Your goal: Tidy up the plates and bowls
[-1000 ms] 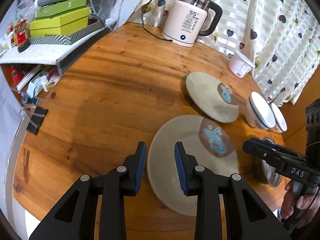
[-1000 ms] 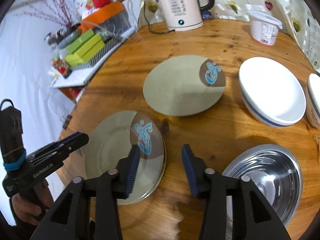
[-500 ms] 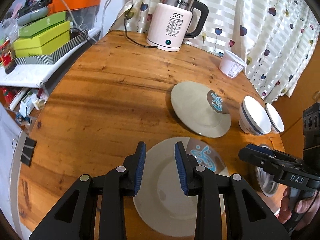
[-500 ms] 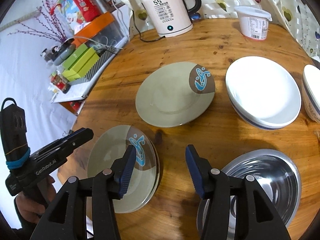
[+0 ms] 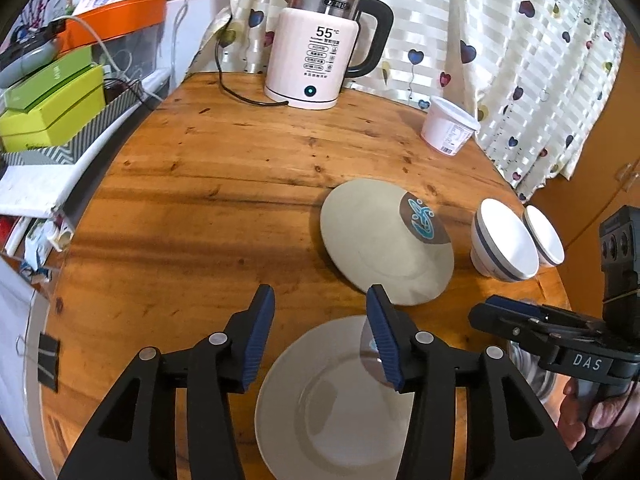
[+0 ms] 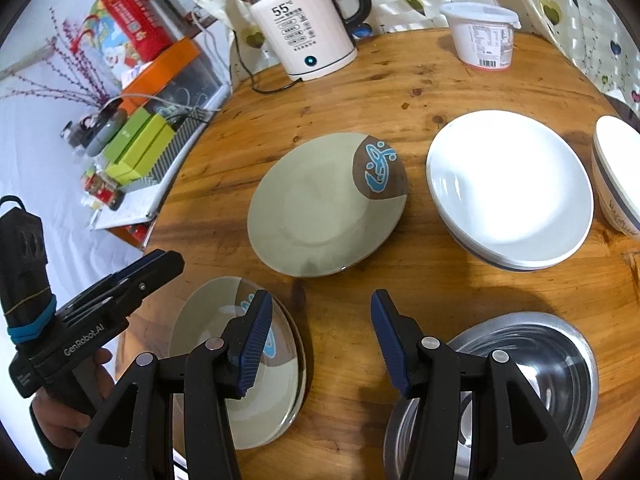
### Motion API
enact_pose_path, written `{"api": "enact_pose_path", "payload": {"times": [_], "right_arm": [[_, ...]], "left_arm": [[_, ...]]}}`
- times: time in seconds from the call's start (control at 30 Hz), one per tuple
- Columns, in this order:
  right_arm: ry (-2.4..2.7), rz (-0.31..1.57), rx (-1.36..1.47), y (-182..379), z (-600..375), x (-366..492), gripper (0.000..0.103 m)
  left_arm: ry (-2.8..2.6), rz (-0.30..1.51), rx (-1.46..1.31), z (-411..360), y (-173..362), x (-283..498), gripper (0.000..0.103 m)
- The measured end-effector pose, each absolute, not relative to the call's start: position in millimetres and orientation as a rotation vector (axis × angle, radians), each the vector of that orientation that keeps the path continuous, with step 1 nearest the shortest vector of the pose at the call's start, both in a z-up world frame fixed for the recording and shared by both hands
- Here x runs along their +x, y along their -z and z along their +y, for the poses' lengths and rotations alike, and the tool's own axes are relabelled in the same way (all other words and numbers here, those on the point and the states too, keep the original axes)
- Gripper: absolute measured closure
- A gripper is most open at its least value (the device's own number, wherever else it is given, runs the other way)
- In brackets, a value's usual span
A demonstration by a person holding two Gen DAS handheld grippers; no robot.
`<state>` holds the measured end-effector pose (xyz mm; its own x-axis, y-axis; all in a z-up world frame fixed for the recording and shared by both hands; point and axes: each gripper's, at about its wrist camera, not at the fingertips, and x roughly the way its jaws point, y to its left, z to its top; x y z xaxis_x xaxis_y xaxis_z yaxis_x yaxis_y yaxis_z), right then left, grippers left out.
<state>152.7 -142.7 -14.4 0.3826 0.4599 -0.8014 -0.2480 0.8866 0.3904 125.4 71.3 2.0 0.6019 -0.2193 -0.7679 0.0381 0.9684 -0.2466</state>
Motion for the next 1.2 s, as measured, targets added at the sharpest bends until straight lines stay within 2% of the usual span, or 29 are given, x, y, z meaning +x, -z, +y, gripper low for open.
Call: {"api": "enact_pose_path", "payload": {"times": [1.2], "right_arm": [[-0.33,1.143,0.291,38.6,-137.2,191.5,0.053]], "left_arm": [[0.279,1.037,-0.172,52.6,32.6,224.3,0.053]]}}
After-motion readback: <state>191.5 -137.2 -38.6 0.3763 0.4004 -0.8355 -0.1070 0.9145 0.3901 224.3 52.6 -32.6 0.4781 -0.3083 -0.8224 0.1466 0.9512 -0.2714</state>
